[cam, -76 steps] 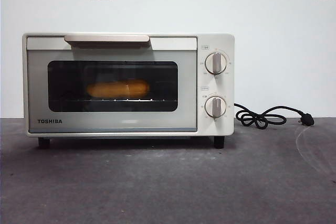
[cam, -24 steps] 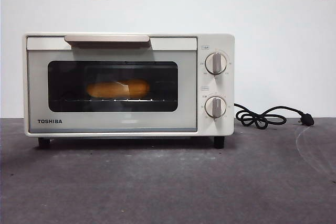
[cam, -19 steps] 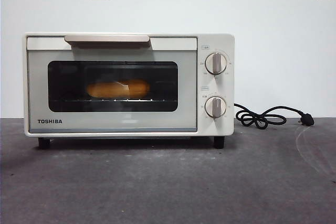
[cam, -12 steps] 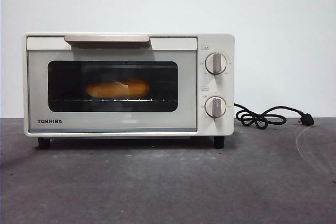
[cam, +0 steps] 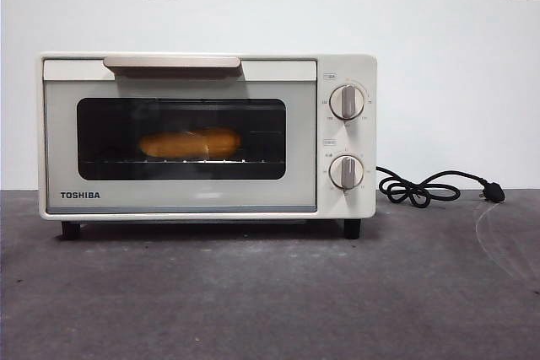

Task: Take the corn from the table,put the corn in the oven

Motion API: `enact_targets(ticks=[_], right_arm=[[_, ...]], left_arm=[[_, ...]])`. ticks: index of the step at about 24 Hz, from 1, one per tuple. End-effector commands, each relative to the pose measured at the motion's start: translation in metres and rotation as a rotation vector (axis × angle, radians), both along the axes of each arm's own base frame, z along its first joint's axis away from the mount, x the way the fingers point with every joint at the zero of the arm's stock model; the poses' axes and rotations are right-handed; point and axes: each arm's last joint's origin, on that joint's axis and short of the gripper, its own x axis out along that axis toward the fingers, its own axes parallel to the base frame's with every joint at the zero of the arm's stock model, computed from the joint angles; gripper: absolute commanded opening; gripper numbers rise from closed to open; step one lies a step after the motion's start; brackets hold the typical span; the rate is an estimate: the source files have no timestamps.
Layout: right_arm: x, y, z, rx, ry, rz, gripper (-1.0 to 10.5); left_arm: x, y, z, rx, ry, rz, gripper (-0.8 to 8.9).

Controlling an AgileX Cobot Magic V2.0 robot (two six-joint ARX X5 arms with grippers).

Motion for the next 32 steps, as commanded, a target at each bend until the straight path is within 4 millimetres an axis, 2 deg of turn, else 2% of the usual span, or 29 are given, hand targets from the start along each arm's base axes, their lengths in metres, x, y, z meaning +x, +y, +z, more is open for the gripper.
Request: enact_targets(ticks=[1, 4, 32], right_arm=[[0.0006, 0.0001, 0.0007, 0.002, -0.010, 0.004, 0.0], [0.0006, 0.0001, 0.0007, 0.002, -0.010, 0.004, 0.0], [0.0006, 0.0001, 0.0007, 0.002, -0.010, 0.004, 0.0]], left_arm=[[0.0000, 0.0009, -0.0111, -0.008, 0.095, 0.023, -0.04], [-0.0007, 0.0015, -0.0170, -0.005, 0.157, 0.046, -0.04], [0.0003, 0.0015, -0.0171, -0.026, 0.164, 0.050, -0.04]])
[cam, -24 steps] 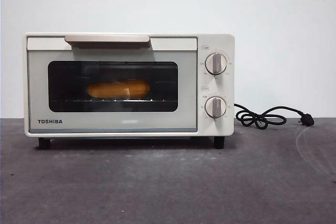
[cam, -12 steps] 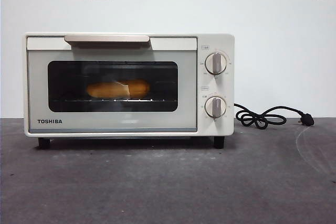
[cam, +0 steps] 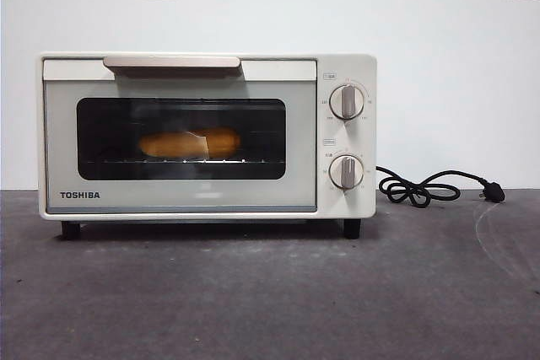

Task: Take the corn from the table,put the corn in the oven

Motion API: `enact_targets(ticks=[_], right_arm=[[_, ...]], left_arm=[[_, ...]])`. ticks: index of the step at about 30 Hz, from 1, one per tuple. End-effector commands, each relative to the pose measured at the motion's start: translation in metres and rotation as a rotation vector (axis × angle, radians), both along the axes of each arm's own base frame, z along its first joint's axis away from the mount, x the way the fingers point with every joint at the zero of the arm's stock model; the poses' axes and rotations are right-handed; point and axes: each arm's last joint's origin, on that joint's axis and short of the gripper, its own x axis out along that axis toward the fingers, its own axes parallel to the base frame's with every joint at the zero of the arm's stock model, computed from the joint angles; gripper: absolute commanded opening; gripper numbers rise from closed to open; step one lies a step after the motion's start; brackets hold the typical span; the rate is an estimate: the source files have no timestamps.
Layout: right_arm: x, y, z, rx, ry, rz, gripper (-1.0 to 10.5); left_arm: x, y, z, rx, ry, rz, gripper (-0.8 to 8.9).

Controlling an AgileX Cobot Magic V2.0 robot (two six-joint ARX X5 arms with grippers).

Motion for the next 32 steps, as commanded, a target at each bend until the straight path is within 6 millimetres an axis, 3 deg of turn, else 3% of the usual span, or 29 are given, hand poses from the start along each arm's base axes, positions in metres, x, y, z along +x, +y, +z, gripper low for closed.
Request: enact_targets(ticks=[1, 7, 11, 16, 19, 23, 28, 32], right_arm=[[0.001, 0.000, 0.001, 0.002, -0.010, 0.004, 0.0], [0.002, -0.001, 0.001, -0.006, -0.025, 0.001, 0.0], [0.010, -0.009, 0.006, -0.037, -0.143, 0.020, 0.0], [0.031, -0.035, 0.016, 0.099, -0.318, -0.076, 0.0], [0.032, -0.057, 0.011, 0.202, -0.373, -0.145, 0.0], [0.021, -0.086, -0.016, 0.237, -0.420, -0.279, 0.0], [-0.009, -0.119, -0.074, 0.218, -0.477, -0.420, 0.0], [-0.038, -0.133, -0.120, 0.219, -0.524, -0.524, 0.0]], left_arm=[[0.000, 0.000, -0.002, -0.010, 0.001, 0.005, -0.04], [0.000, 0.000, -0.002, -0.010, 0.001, 0.005, -0.04], [0.000, 0.000, -0.002, -0.010, 0.001, 0.005, -0.04], [0.001, 0.000, -0.002, -0.010, 0.003, 0.005, -0.04], [0.001, 0.000, -0.002, -0.010, 0.006, 0.005, -0.04], [0.001, 0.000, -0.003, -0.009, 0.012, 0.005, -0.04], [0.001, 0.000, -0.003, -0.009, 0.018, 0.005, -0.04], [0.001, 0.000, -0.003, -0.009, 0.018, 0.005, -0.04]])
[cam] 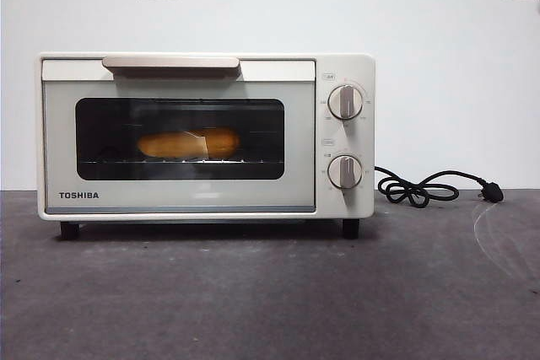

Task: Take the corn from the table,put the corn in the oven

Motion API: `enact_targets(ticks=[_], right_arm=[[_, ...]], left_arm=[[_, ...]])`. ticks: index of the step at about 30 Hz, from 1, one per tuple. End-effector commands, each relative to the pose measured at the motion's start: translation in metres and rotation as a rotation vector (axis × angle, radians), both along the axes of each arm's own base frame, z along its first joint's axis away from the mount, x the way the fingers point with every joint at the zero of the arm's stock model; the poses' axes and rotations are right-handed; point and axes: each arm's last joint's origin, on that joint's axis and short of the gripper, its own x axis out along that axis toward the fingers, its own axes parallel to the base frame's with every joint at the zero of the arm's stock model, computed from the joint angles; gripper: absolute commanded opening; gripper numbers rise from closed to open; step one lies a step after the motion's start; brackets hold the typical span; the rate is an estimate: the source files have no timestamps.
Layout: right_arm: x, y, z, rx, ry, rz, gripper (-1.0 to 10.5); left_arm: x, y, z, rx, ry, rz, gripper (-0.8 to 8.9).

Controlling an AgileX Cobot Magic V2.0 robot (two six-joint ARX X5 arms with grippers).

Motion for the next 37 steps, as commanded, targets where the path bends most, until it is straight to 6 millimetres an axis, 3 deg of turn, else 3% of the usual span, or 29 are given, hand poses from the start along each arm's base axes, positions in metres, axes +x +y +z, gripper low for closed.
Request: enact_targets(ticks=[1, 6, 10, 19, 37], right_arm=[[-0.020, -0.006, -0.038, 0.033, -0.023, -0.061, 0.0], [-0.049, -0.007, -0.084, 0.055, -0.157, -0.104, 0.0], [-0.063, -0.006, -0.109, 0.059, -0.189, -0.160, 0.0], [-0.079, -0.006, -0.143, 0.120, -0.166, -0.258, 0.0], [-0.087, -0.006, -0.141, 0.123, -0.208, -0.300, 0.0]], left_arm=[[0.000, 0.000, -0.002, -0.010, 0.002, 0.005, -0.04], [0.000, 0.000, -0.002, -0.010, 0.002, 0.005, -0.04], [0.000, 0.000, -0.002, -0.010, 0.002, 0.005, -0.04], [0.000, 0.000, -0.002, -0.010, 0.002, 0.005, -0.04], [0.001, 0.000, -0.003, -0.009, 0.008, 0.005, -0.04]])
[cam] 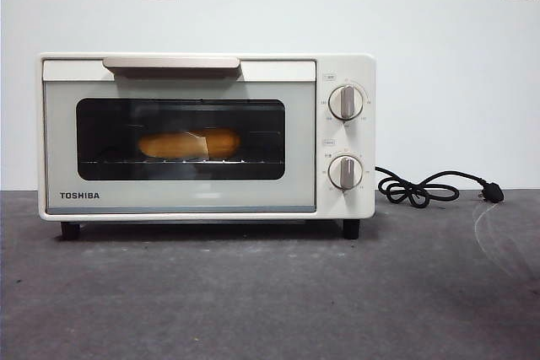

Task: Take the corn from the table,put the corn in the oven

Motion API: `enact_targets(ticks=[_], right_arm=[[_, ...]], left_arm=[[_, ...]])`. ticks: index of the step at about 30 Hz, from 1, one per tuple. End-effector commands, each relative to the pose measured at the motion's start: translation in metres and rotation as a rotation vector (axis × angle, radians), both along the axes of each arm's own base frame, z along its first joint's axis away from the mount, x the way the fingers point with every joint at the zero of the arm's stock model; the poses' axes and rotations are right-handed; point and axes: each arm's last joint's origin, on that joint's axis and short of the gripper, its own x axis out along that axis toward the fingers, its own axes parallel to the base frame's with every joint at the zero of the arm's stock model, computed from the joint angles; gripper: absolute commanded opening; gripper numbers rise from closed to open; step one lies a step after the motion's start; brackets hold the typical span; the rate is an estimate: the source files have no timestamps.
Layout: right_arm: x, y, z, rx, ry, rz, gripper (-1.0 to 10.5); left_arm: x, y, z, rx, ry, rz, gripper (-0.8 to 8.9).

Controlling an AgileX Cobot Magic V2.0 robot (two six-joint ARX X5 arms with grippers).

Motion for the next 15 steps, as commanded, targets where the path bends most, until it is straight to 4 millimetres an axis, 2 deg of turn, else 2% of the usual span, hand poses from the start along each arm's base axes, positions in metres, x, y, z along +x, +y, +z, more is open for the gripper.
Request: enact_targets(ticks=[1, 15], right_arm=[[0.0003, -0.0002, -0.0030, 0.013, 0.006, -0.007, 0.0], [0.0005, -0.0001, -0.0024, 0.022, 0.001, -0.001, 0.0]], left_arm=[[0.0006, 0.0003, -0.0024, -0.010, 0.006, 0.005, -0.04], [0.0010, 0.0003, -0.0030, -0.009, 0.013, 0.005, -0.04]])
